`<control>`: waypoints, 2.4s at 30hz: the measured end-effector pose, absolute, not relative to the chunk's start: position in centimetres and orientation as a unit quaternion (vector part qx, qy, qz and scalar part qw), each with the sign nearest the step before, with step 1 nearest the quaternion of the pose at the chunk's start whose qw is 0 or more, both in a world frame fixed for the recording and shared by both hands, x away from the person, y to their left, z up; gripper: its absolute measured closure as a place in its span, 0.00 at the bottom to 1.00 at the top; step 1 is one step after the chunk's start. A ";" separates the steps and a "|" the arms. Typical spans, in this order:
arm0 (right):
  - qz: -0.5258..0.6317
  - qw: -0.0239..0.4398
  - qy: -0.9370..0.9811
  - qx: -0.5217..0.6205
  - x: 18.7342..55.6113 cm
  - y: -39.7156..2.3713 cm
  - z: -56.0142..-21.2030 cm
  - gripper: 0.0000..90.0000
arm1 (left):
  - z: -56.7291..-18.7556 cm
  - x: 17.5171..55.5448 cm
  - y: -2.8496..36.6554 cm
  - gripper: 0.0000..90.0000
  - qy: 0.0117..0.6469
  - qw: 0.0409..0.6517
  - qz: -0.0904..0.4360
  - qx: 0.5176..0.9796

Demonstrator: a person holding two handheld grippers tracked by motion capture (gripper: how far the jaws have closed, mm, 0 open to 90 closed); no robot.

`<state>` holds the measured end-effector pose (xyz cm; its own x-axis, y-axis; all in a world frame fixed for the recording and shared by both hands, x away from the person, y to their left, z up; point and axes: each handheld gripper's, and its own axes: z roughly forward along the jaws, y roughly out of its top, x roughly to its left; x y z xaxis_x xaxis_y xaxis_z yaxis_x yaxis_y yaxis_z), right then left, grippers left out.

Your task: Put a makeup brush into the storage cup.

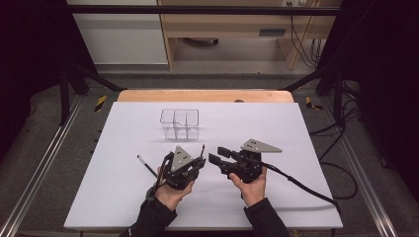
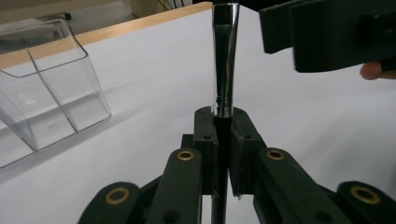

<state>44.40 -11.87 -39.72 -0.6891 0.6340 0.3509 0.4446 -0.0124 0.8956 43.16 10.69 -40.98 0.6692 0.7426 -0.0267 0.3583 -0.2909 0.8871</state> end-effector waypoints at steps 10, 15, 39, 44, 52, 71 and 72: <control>0.555 0.128 0.722 0.393 44.5 -12.8 -39.5 0.28 | -40.2 43.8 12.9 0.92 0.374 0.489 0.206 0.761; 0.535 0.153 0.732 0.392 44.5 -13.0 -39.6 0.20 | -39.8 44.1 13.9 0.92 0.381 0.493 0.206 0.755; 0.486 0.193 0.742 0.420 44.5 -16.5 -41.2 0.07 | -36.9 44.9 18.2 0.92 0.409 0.521 0.229 0.714; 0.484 0.196 0.742 0.422 44.3 -17.0 -41.4 0.07 | -36.6 45.2 18.6 0.92 0.409 0.523 0.235 0.710; 0.478 0.200 0.739 0.429 44.0 -17.9 -41.8 0.07 | -36.0 45.5 18.8 0.92 0.406 0.526 0.245 0.706; 0.468 0.209 0.738 0.438 43.0 -19.1 -42.3 0.06 | -34.5 47.0 19.0 0.92 0.398 0.531 0.255 0.703; 0.467 0.210 0.738 0.439 43.0 -19.1 -42.3 0.06 | -34.4 47.1 18.9 0.92 0.397 0.531 0.256 0.703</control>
<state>42.98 -19.14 -42.28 -0.5267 0.8443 0.0989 0.4514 0.1792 0.8741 47.10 18.91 -34.42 0.5529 0.8310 -0.0619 0.2861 -0.1195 0.9507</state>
